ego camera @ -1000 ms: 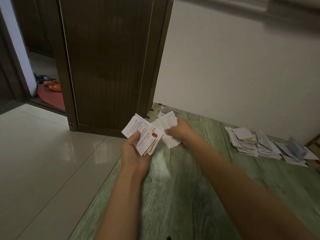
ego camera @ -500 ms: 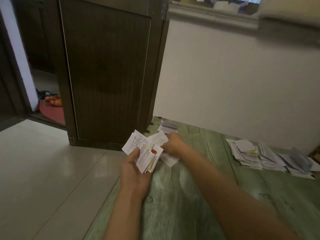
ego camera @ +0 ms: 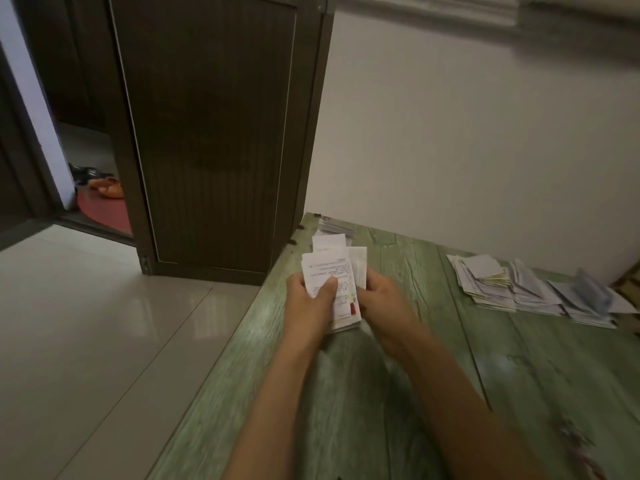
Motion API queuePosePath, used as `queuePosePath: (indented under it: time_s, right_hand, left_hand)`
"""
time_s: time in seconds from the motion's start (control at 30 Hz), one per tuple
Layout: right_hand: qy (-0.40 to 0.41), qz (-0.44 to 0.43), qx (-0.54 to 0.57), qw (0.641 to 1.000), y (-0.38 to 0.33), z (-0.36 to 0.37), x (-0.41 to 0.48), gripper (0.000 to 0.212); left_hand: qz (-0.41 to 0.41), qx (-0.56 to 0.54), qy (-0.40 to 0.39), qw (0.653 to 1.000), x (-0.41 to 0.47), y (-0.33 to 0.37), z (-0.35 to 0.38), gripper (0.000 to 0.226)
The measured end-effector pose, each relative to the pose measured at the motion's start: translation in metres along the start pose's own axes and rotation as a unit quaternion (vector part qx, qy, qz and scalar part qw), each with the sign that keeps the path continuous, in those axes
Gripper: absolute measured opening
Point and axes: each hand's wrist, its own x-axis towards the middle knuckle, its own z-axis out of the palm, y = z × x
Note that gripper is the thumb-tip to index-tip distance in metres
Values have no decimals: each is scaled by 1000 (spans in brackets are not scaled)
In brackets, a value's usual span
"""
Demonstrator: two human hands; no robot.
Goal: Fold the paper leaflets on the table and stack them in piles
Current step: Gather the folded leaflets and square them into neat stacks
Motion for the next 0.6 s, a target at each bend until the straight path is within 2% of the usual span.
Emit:
queuePosePath:
  time_s: [0.1, 0.2, 0.27, 0.43, 0.47, 0.57, 0.6]
  right_hand:
    - [25, 24, 11, 999, 2, -9, -2, 25]
    - [55, -34, 19, 998, -4, -15, -2, 21]
    - [59, -78, 14, 995, -3, -15, -3, 24]
    - [35, -99, 50, 993, 11, -5, -5, 55]
    - [32, -105, 55, 992, 12, -5, -5, 53]
    - [45, -107, 65, 991, 12, -4, -6, 29]
    - [54, -99, 70, 991, 11, -4, -6, 27]
  left_hand:
    - [35, 10, 8, 999, -3, -1, 5, 55]
    - [98, 61, 1, 993, -3, 5, 6, 31]
    - [137, 70, -23, 988, -3, 6, 8, 27]
    - [139, 70, -44, 987, -6, -7, 10, 53]
    - [138, 72, -43, 987, -6, -10, 10, 53]
    - [150, 81, -40, 985, -5, -11, 8, 45]
    - [155, 88, -40, 983, -4, -12, 7, 43]
